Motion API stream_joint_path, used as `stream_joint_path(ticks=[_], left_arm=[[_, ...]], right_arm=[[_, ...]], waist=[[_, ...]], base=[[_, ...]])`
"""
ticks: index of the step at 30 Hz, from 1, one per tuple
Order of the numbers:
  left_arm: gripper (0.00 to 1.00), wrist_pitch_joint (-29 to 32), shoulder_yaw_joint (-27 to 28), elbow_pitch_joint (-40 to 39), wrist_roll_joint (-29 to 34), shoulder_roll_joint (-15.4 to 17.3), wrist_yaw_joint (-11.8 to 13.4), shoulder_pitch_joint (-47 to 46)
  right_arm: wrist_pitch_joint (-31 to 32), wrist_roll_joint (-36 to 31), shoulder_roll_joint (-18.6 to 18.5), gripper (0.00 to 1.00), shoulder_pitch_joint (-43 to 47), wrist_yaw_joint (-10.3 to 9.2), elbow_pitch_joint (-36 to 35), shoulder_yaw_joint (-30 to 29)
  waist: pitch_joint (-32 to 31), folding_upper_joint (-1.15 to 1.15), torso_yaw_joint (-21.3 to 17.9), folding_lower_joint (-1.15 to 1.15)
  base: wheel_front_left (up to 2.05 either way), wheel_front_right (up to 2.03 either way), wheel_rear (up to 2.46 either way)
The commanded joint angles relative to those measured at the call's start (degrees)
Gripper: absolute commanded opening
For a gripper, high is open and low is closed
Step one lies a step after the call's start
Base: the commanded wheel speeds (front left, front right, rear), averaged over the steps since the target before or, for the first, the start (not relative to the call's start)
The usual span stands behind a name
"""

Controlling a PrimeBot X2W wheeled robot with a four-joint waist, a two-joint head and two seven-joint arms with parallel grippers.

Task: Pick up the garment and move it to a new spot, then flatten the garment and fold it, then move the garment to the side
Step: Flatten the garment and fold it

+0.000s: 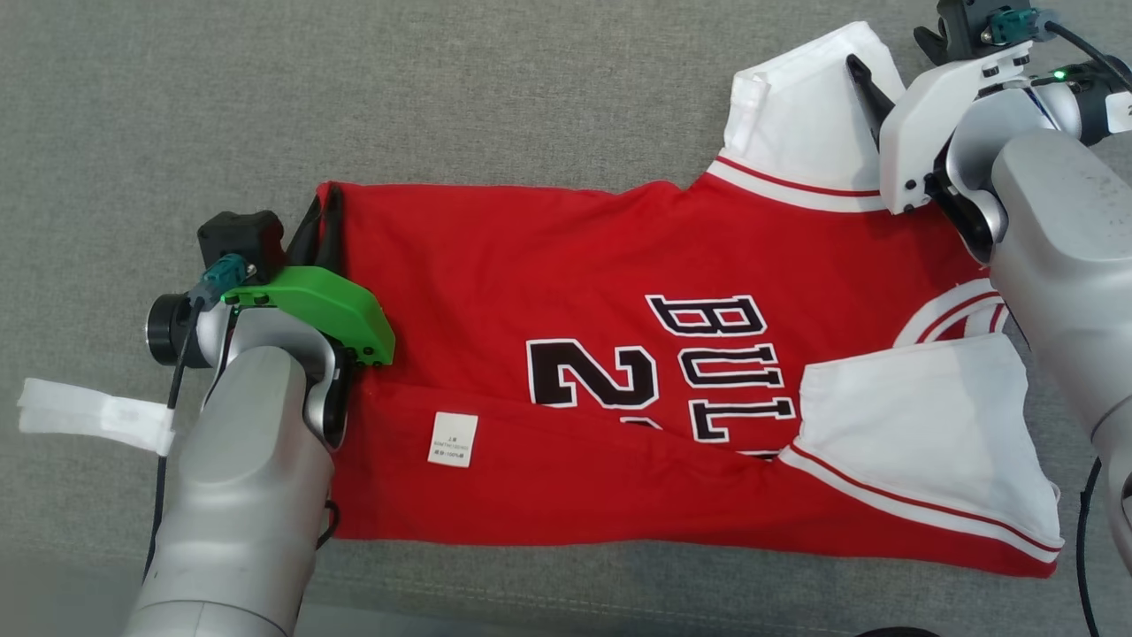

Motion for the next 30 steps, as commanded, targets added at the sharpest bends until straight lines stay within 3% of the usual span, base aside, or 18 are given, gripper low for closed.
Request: stream_joint_path(ticks=[1,3,5,6,15,21,30], left_arm=[[0.00,0.0,-2.1,-0.6,-1.9,0.1,1.0,-0.7],[0.00,0.0,-4.0,-1.1,-3.5,0.1,1.6,-0.7],[0.00,0.1,-5.4,-1.6,-4.6,0.1,2.3,-0.8],[0.00,0.1,-5.9,-1.8,-5.0,0.1,2.6,-0.7],[0.00,0.0,-5.6,-2.6,-5.7,0.2,4.5,1.8],[0.00,0.0,-3.1,-2.1,-3.9,0.9,3.9,4.1],[0.00,0.0,-0.7,-2.3,-1.5,2.8,2.8,6.9]], right_arm=[[1.0,0.4,0.3,1.00,-0.9,-0.09,2.2,-0.1],[2.0,1.0,0.7,0.96,-1.3,-0.09,3.9,-0.1],[1.8,1.4,1.0,0.28,-1.2,-0.09,4.7,0.4],[1.4,1.7,1.1,0.00,-1.3,-0.08,4.7,0.6],[-6.0,4.0,0.3,0.00,-0.6,-0.11,4.1,0.8],[-10.8,8.3,0.2,0.00,2.5,-0.11,1.9,0.6],[-13.6,15.2,-2.5,0.00,9.6,-0.11,-7.2,3.1]], waist=[[1.7,0.00,1.9,-0.01],[2.0,0.00,2.3,-0.01],[2.2,0.00,2.6,-0.01],[2.3,0.00,2.6,-0.01],[-1.2,0.00,1.3,-0.01],[-5.7,0.00,-0.7,-0.01],[-10.5,0.00,-4.1,-0.01]], base=[[0.00,0.00,0.00],[0.00,0.00,0.00],[0.00,0.00,0.00],[0.00,0.00,0.00],[0.00,0.00,0.00],[0.00,0.00,0.00],[0.00,0.00,0.00]])
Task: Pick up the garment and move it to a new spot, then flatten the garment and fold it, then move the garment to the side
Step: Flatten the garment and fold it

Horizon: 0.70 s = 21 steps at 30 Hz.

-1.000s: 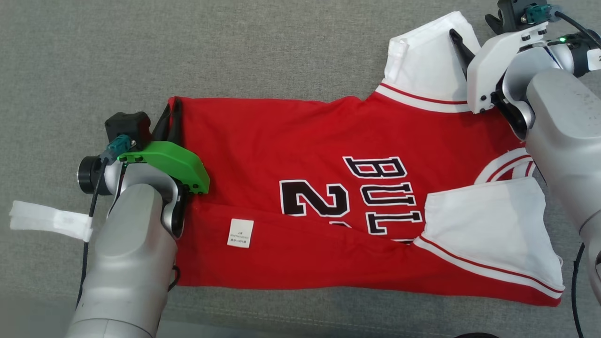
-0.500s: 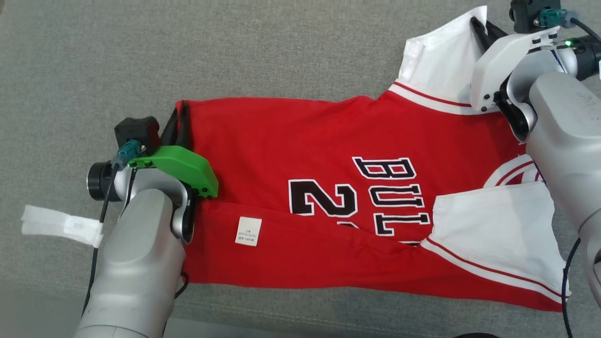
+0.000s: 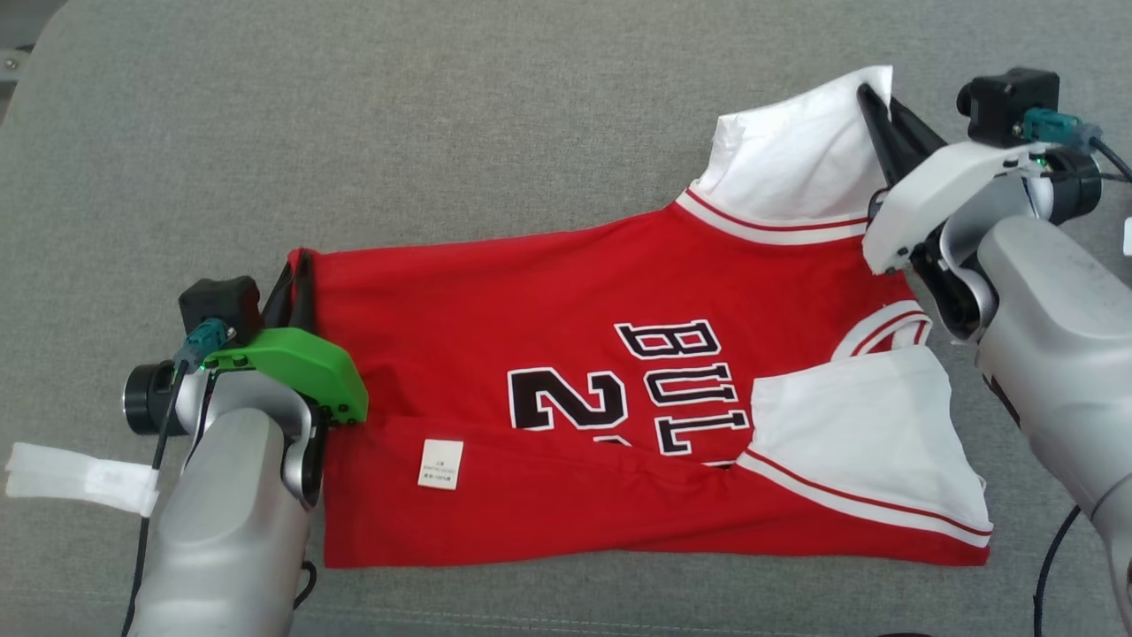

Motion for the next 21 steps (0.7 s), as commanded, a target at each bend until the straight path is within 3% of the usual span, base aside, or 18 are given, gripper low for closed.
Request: stream_joint_path(ticks=[1,13,21], left_arm=[[0.00,0.0,0.5,0.1,0.5,0.9,-0.3,1.5],[0.00,0.0,4.0,-1.3,1.5,1.8,-2.2,12.6],[0.00,0.0,4.9,-2.2,2.4,1.2,-3.0,18.1]], right_arm=[[-0.5,1.3,-0.6,0.00,2.2,-0.12,-1.5,0.5],[-1.1,9.2,-5.1,0.00,20.6,-0.12,-13.2,3.2],[-1.3,11.4,-3.9,0.00,28.5,-0.11,-15.3,3.1]], waist=[[-2.9,0.00,-2.4,0.00],[-10.5,0.00,-5.0,0.00],[-12.6,0.00,-6.2,0.00]], base=[[0.00,0.00,0.00],[0.00,0.00,0.00],[0.00,0.00,0.00]])
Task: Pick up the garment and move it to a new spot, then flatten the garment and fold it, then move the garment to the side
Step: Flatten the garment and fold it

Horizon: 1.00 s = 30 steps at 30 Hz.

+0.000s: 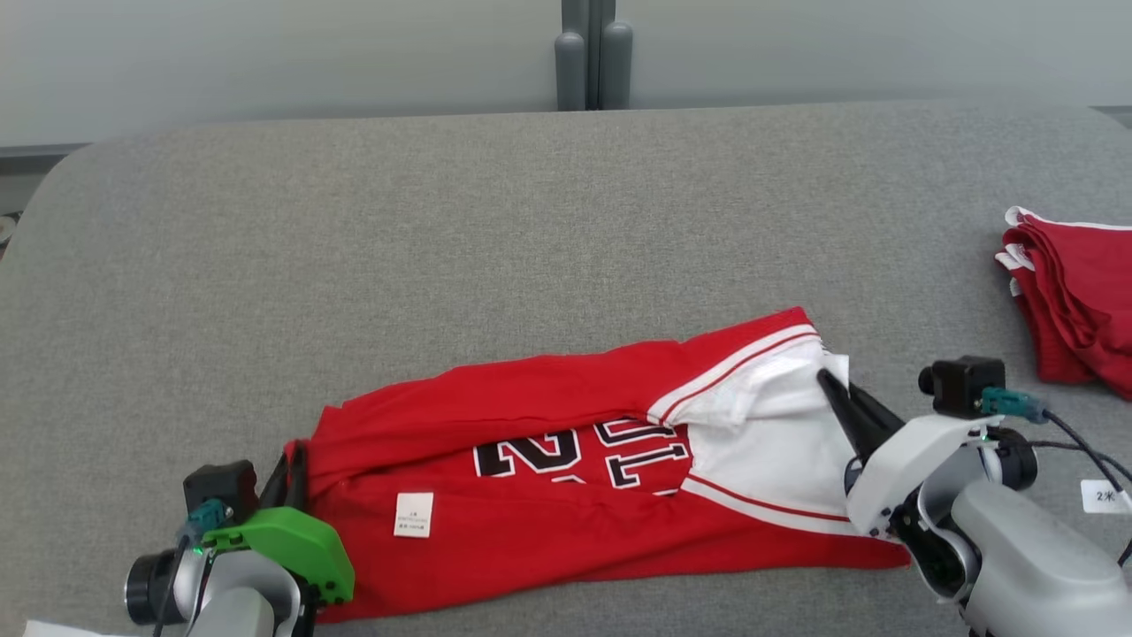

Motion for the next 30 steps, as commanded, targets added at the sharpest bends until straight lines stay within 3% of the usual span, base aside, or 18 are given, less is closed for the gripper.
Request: stream_joint_path(ticks=[1,12,13,14,15,18,19,24,30], left_arm=[[0.00,0.0,0.4,-0.2,0.2,0.1,-0.5,1.1],[0.00,0.0,2.8,-0.7,0.7,-1.2,-0.9,7.1],[0.22,0.0,3.0,-0.8,0.7,-1.3,-0.9,7.4],[0.64,0.0,3.3,-1.0,0.9,-1.4,-0.8,7.8],[1.00,0.0,3.8,-1.0,0.8,-1.4,-0.4,8.3],[1.00,0.0,5.6,-3.2,1.1,-1.6,0.7,9.8],[1.00,0.0,6.4,-5.6,2.3,-1.7,1.5,11.0],[1.00,0.0,8.1,-10.5,4.3,-2.3,2.8,14.5],[1.00,0.0,8.0,-13.1,6.2,-2.7,2.9,15.4]], right_arm=[[-0.3,0.2,0.1,0.00,1.0,-0.09,-0.2,0.0],[-0.5,-0.3,2.7,0.00,7.0,-0.09,2.2,-2.0],[-0.5,-0.4,2.8,0.06,7.2,-0.09,2.6,-2.4],[-0.4,-0.4,2.9,0.66,7.5,-0.09,3.1,-2.6],[-0.4,-0.6,3.1,1.00,7.8,-0.09,3.3,-2.6],[-0.5,-0.8,2.7,1.00,8.0,-0.09,2.8,-5.3],[-0.5,-2.0,2.0,1.00,8.8,-0.09,1.2,-9.3],[-0.5,-7.2,2.5,1.00,12.4,-0.08,-2.2,-17.8],[-0.5,-12.6,5.0,1.00,11.7,-0.08,-2.3,-20.6]], waist=[[-1.0,0.00,-0.7,0.00],[-3.1,0.00,-2.0,0.00],[-3.2,0.00,-2.1,0.00],[-3.2,0.00,-2.2,0.00],[-3.3,0.00,-2.3,0.00],[-3.4,0.00,-2.5,0.00],[-3.4,0.00,-2.4,0.00],[-3.7,0.00,-2.0,0.00],[-3.6,0.00,-1.0,0.00]], base=[[0.00,0.00,0.00],[0.00,0.00,0.00],[0.00,0.00,0.00],[0.00,0.00,0.00],[0.00,0.00,0.00],[0.00,0.00,0.00],[0.00,0.00,0.00],[0.00,0.00,0.00],[0.00,0.00,0.00]])
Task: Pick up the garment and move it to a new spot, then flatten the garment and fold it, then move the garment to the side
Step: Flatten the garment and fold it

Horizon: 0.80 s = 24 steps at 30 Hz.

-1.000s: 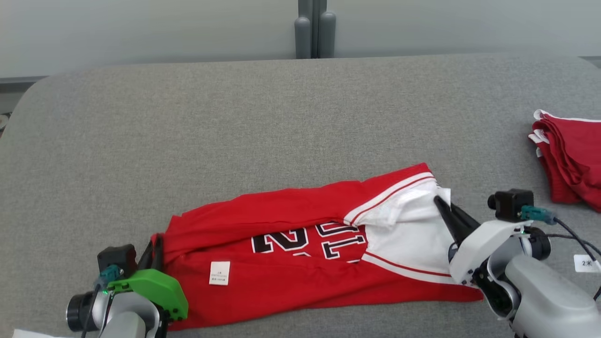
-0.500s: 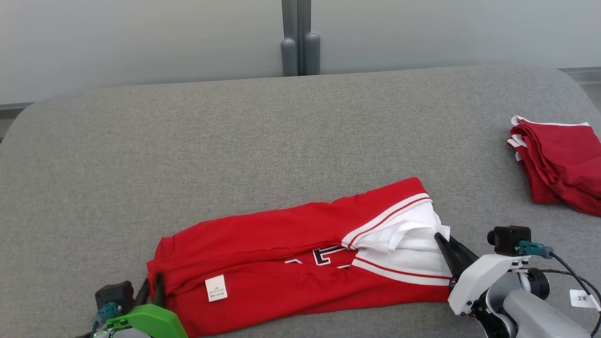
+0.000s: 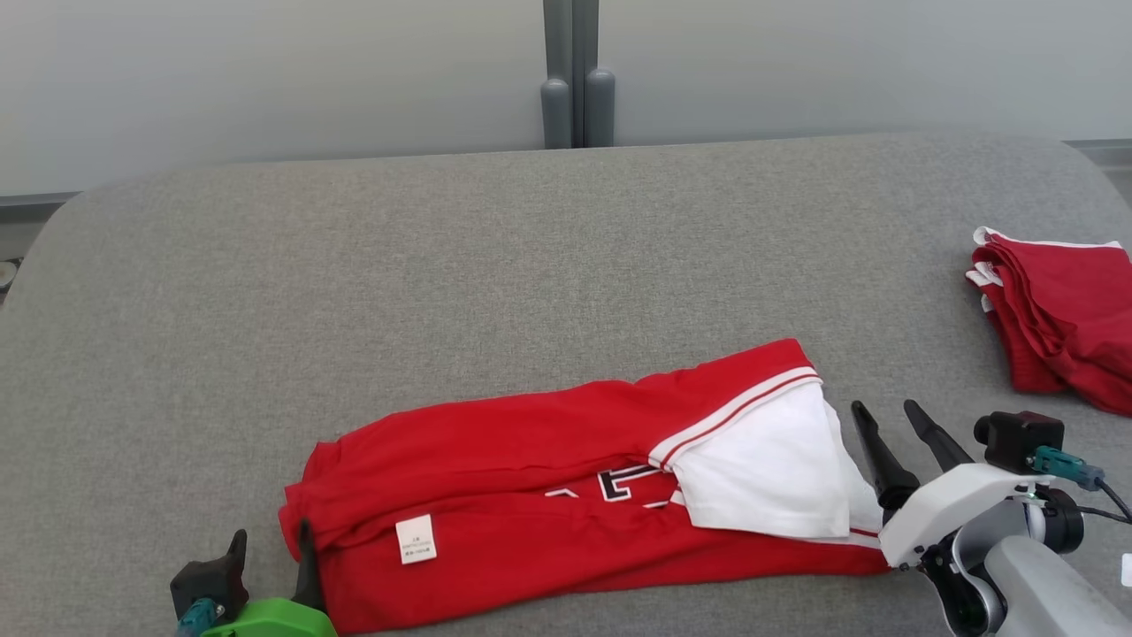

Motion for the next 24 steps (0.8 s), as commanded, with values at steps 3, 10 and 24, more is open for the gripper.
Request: stream_joint_path(ticks=[3,10,24], left_arm=[[1.00,0.0,-0.3,-1.4,0.9,-0.1,0.0,-0.5],[1.00,0.0,-1.2,-2.9,1.5,-0.3,0.2,-1.2],[1.00,0.0,-3.6,-3.9,-0.3,-0.3,1.0,-1.8]], right_arm=[[-0.2,-2.4,1.2,1.00,-1.8,-0.07,1.9,0.4],[0.9,-3.7,3.2,1.00,-4.3,-0.07,9.5,1.4],[2.5,0.0,7.0,1.00,-6.1,0.06,18.4,6.7]], waist=[[0.6,0.00,1.3,0.00],[1.6,0.00,3.1,0.00],[3.5,0.00,6.1,0.00]], base=[[0.00,0.00,0.00],[0.00,0.00,0.00],[0.00,0.00,0.00]])
